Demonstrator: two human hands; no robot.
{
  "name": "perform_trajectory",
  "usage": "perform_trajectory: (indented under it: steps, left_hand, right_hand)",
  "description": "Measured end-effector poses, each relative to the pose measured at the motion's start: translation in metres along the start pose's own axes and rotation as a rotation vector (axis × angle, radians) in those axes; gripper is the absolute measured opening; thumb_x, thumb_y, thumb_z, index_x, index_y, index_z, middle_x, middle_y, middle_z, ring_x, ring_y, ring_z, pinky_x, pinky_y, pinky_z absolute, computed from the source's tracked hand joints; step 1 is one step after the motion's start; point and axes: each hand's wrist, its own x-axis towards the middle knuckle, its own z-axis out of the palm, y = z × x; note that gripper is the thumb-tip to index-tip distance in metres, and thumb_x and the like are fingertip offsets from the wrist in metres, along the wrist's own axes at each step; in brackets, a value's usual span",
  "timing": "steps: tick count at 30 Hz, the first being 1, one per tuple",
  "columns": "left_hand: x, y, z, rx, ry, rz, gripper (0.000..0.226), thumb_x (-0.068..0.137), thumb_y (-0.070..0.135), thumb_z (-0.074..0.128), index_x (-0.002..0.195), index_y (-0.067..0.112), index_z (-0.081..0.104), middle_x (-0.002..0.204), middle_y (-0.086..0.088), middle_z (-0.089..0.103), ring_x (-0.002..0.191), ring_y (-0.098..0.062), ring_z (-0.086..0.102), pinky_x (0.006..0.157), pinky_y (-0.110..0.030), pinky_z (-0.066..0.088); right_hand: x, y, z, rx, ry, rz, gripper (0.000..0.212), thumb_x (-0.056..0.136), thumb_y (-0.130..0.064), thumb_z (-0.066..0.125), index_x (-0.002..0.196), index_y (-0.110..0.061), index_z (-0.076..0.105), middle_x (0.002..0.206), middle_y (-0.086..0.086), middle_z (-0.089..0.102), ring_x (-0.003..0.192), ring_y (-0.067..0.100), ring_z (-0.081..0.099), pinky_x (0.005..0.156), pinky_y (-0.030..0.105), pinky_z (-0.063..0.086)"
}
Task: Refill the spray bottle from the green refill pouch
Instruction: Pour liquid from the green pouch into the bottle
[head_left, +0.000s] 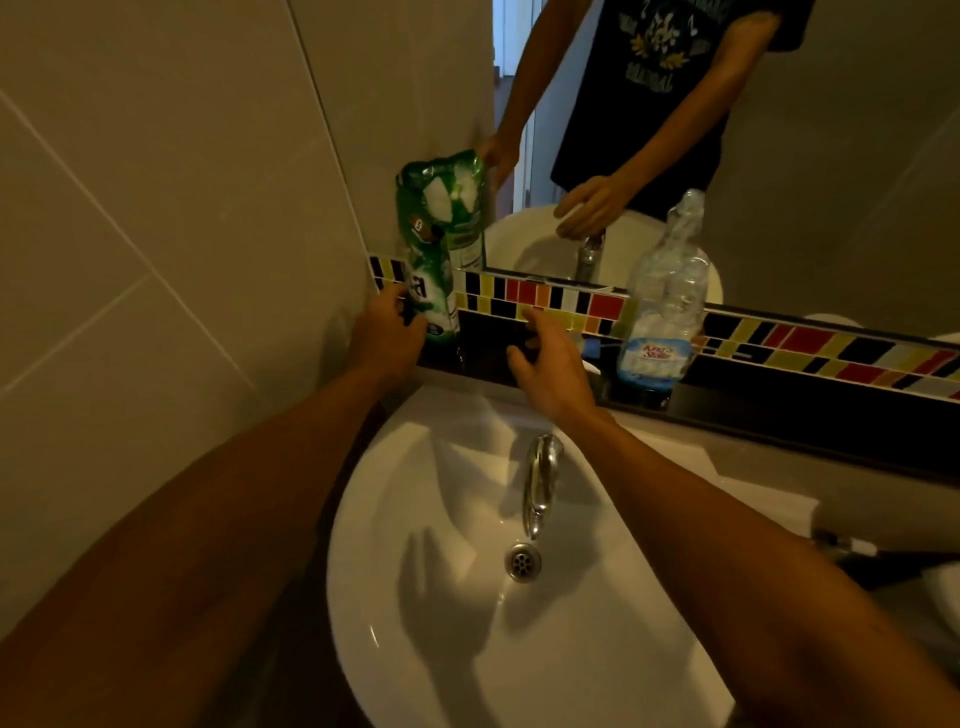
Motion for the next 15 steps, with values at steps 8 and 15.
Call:
perform_trajectory:
  steps: [8,15]
  left_hand:
    - [0.056,-0.013,-0.027,-0.164,-0.084,0.024,0.049,0.093,0.023,0.07,0.138,0.016,0.052,0.116,-0.002,0.067,0.105,-0.019,0.065,0.091,-0.035,0.055]
    - [0.107,-0.025,-0.018,-0.302,-0.224,-0.051,0.038,0.095,0.034,0.06,0.129,0.019,0.054,0.118,-0.006,0.069,0.108,-0.025,0.067,0.098,-0.05,0.054]
  right_hand:
    - [0.038,-0.023,0.056,0.028,-0.038,0.106,0.071,0.098,-0.019,0.07,0.16,-0.02,0.034,0.157,0.01,0.046,0.137,0.026,0.053,0.106,0.052,0.054]
    - [0.075,-0.029,0.097,0.088,-0.08,0.177,0.079,0.099,-0.028,0.069,0.164,-0.023,0.023,0.164,0.009,0.039,0.149,0.031,0.04,0.116,0.056,0.043]
